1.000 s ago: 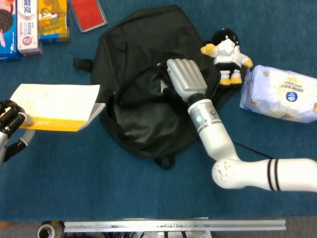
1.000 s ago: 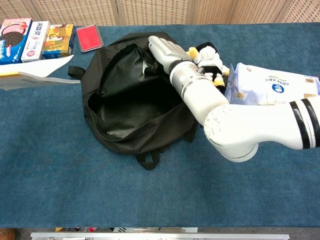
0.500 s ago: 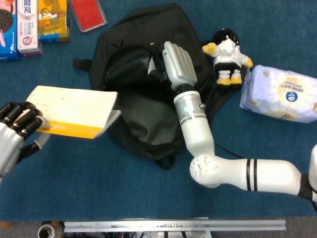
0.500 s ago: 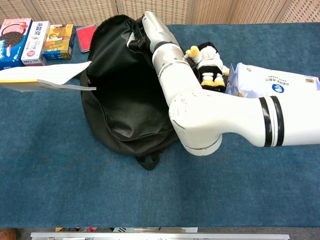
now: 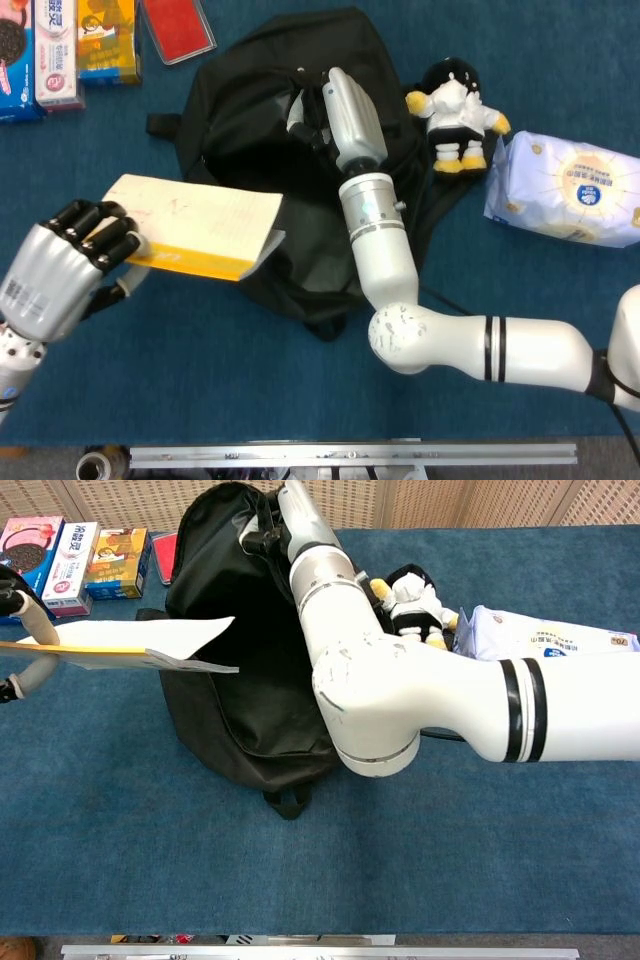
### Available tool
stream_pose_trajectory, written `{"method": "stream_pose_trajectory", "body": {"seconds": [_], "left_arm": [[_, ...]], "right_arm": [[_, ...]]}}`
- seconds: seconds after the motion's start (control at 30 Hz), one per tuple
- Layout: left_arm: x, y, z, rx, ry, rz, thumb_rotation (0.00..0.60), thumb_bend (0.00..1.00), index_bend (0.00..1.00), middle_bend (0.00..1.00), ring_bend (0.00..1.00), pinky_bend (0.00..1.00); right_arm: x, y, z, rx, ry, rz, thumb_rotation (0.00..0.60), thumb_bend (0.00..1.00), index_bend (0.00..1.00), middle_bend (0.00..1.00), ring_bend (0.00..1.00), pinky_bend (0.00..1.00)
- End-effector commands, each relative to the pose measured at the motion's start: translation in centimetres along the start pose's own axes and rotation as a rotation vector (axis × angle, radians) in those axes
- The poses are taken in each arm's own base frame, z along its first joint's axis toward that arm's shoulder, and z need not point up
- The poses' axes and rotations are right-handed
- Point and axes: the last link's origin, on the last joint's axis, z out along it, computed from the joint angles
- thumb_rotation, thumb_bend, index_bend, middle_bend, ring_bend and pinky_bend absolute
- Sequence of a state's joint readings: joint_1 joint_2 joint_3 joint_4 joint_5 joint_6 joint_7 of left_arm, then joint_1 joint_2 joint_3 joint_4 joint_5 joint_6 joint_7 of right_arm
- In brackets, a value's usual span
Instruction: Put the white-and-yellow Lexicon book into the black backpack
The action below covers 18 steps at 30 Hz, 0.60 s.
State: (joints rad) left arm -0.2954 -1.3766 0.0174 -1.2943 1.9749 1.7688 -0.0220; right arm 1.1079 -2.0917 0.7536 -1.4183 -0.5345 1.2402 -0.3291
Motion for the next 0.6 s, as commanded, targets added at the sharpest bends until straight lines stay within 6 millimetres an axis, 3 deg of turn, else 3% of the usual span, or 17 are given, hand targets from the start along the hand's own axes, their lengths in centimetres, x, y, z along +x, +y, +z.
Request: {"method": "stream_pose_trajectory", "body": {"seconds": [0.03,0.6], "left_arm": [[-0.2,0.3,0.3,-0.014,-0.002,-0.007,0.6,0.34,0.72,0.56,0.41,0.5],[-1.5,2.8,3.3,-0.1,0.001,-0.064,0.6,0.34,0.72,0.56,0.41,0.5]], "right_arm": [[-0.3,-0.4,0.3,-0.001,0.013,0.044,0.6,0.98,0.76,0.7,0.71,0.98],[-1.1,-1.4,1.0,-0.053,-0.039,0.187,0.6,0.98,0.76,0.7,0.71,0.98]]}}
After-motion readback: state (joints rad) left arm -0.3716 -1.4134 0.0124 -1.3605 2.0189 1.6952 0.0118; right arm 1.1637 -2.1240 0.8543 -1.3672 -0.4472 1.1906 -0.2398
